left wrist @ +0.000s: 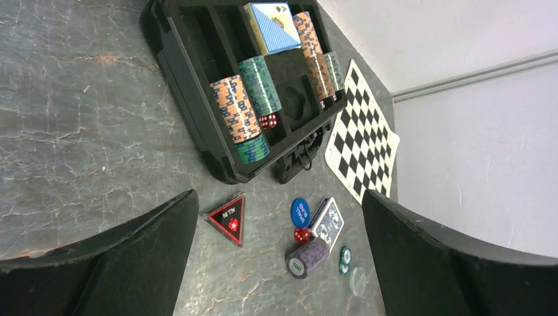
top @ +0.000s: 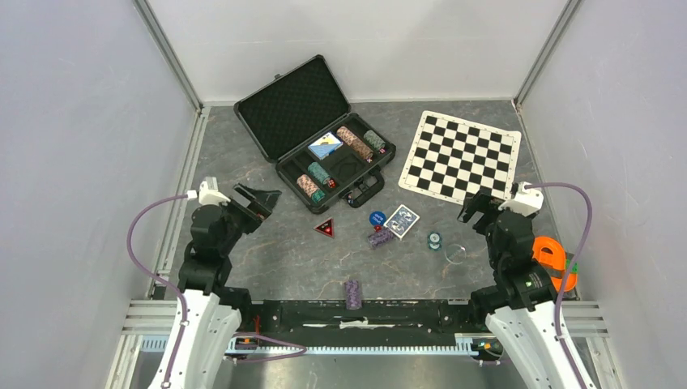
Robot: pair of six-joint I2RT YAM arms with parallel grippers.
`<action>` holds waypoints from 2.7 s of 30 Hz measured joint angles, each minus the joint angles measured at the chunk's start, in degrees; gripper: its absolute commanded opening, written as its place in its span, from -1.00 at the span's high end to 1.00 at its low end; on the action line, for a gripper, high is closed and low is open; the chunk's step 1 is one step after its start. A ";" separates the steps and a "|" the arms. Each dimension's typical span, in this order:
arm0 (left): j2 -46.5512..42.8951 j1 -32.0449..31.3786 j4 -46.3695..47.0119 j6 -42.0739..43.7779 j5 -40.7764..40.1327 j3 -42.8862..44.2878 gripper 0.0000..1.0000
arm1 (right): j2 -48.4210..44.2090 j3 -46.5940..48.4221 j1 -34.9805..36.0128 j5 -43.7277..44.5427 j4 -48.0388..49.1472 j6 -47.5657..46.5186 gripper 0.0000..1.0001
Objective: Pack up texas hold em set
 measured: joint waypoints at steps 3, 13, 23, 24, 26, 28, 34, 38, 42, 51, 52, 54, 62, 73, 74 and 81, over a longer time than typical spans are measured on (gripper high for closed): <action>-1.29 0.00 -2.38 1.64 1.27 0.31 -0.99 | -1.38 0.00 0.00 -0.09 -0.52 0.17 -0.98; -1.29 -7.13 -6.93 1.95 6.01 -1.60 -0.99 | -2.29 -1.22 0.00 -0.72 -2.91 0.00 -0.98; 2.36 -32.70 -14.95 -0.61 -11.06 -1.18 -0.94 | -2.56 -4.13 0.00 -2.19 -3.30 0.42 -0.97; 3.08 -35.17 -15.50 -1.42 -12.83 -1.18 -0.94 | -2.62 -4.50 0.00 -2.27 -3.32 0.48 -0.97; 3.61 -39.69 -15.98 -2.89 -15.78 -1.18 -0.95 | -2.75 -5.03 0.00 -2.45 -3.34 0.61 -0.97; 5.03 -44.78 -15.89 -4.55 -18.71 -1.07 -0.96 | -2.80 -5.46 0.00 -2.64 -3.37 0.68 -0.97; 18.16 -66.25 -15.80 -11.96 -29.33 0.94 -0.96 | -2.64 -5.60 0.00 -2.64 -3.39 1.01 -0.97; 26.12 -75.10 -15.39 -16.74 -33.64 4.39 -0.91 | -2.51 -5.68 0.00 -2.62 -3.39 1.03 -0.97; 32.04 -77.35 -12.00 -19.67 -34.93 5.46 -0.88 | -2.56 -6.19 0.00 -2.62 -3.39 1.05 -0.97; 39.41 -78.88 -6.45 -23.02 -34.62 5.62 -0.59 | -3.72 -6.43 0.00 -2.45 -3.39 1.25 -0.97; 39.54 -78.90 -6.27 -23.28 -34.53 5.62 -0.56 | -3.72 -6.45 0.00 -2.29 -3.39 1.31 -0.97; 39.89 -79.21 -5.97 -23.89 -34.49 5.62 -0.52 | -3.72 -6.45 0.00 -2.08 -3.39 1.46 -0.97; 45.44 -80.17 -5.18 -24.74 -33.92 7.87 -0.22 | -3.65 -6.49 0.00 -1.70 -3.39 1.68 -0.97; 44.22 -80.28 -9.77 -24.90 -36.26 11.52 -0.03 | -4.02 -6.51 0.00 -1.66 -3.39 1.92 -0.97; 42.95 -80.28 -10.34 -24.90 -36.59 11.52 -0.29 | -4.04 -6.51 0.00 -1.66 -3.39 1.92 -0.97; 41.81 -80.28 -12.09 -24.79 -37.33 11.98 -0.68 | -4.02 -6.51 0.00 -1.68 -3.39 1.92 -0.97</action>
